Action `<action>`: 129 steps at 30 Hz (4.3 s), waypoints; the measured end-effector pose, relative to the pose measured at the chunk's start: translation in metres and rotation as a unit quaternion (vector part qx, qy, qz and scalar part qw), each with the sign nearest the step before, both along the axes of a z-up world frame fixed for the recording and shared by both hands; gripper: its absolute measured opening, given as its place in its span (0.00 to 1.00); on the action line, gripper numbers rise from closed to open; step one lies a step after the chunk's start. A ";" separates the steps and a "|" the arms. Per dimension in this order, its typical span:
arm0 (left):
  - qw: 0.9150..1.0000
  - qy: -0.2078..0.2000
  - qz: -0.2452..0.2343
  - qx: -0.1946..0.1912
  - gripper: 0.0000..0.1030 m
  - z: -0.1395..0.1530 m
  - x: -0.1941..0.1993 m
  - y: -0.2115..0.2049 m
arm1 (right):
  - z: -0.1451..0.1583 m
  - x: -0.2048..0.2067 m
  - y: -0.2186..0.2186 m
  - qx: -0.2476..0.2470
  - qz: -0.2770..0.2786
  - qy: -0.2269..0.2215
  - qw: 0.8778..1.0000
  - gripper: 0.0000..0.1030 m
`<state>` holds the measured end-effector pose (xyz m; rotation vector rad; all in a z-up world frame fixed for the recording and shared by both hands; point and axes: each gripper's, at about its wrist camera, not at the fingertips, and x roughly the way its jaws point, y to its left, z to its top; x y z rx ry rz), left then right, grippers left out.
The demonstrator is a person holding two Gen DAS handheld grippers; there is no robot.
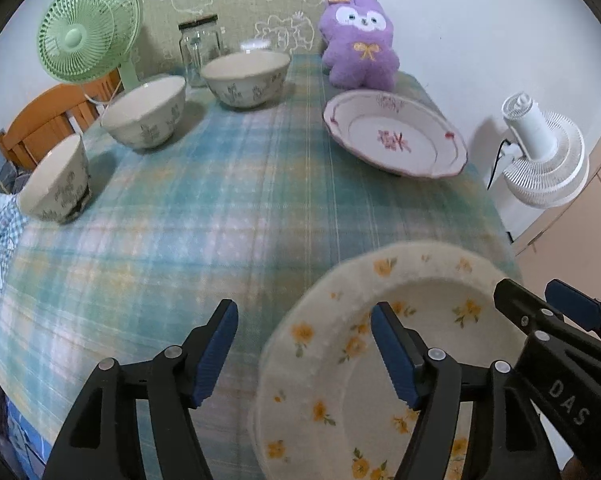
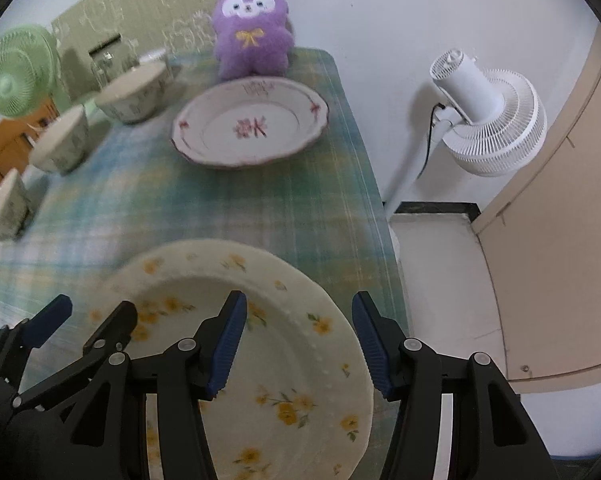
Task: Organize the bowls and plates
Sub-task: 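Open both grippers and withdraw from the stacked plates, then move both grippers to the red-rimmed white plate, then close both grippers on the rim of the red-rimmed plate, then carry the red-rimmed plate with both grippers and lower it onto the yellow plates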
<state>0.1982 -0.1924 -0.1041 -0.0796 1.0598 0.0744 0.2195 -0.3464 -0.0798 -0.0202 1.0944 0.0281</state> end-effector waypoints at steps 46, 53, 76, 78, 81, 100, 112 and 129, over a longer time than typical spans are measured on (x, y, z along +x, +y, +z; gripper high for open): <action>0.998 -0.053 -0.027 0.004 0.87 0.039 0.158 -0.023 | 0.036 0.164 -0.016 0.031 0.020 -0.083 0.996 0.73; 0.999 -0.045 -0.013 0.000 0.82 0.012 0.194 -0.026 | 0.007 0.197 -0.017 0.036 0.013 -0.081 0.996 0.73; 0.999 0.010 -0.013 0.027 0.47 -0.032 0.232 -0.032 | -0.063 0.239 -0.024 0.039 -0.008 -0.008 0.999 0.38; 0.999 0.013 -0.015 0.030 0.47 -0.033 0.233 -0.033 | -0.062 0.239 -0.023 0.038 -0.010 -0.008 0.999 0.38; 0.999 0.017 -0.014 0.029 0.47 -0.033 0.234 -0.032 | -0.059 0.237 -0.022 0.033 -0.009 -0.010 0.999 0.38; 0.999 0.019 -0.020 0.021 0.47 -0.007 0.191 -0.022 | -0.033 0.191 -0.009 0.020 -0.018 -0.010 1.000 0.38; 0.999 -0.008 -0.033 0.021 0.47 0.032 0.146 -0.014 | 0.006 0.140 0.001 0.020 -0.042 -0.023 0.999 0.38; 0.998 -0.018 -0.055 0.015 0.47 0.045 0.059 -0.001 | 0.015 0.041 0.009 0.025 -0.084 -0.011 0.996 0.38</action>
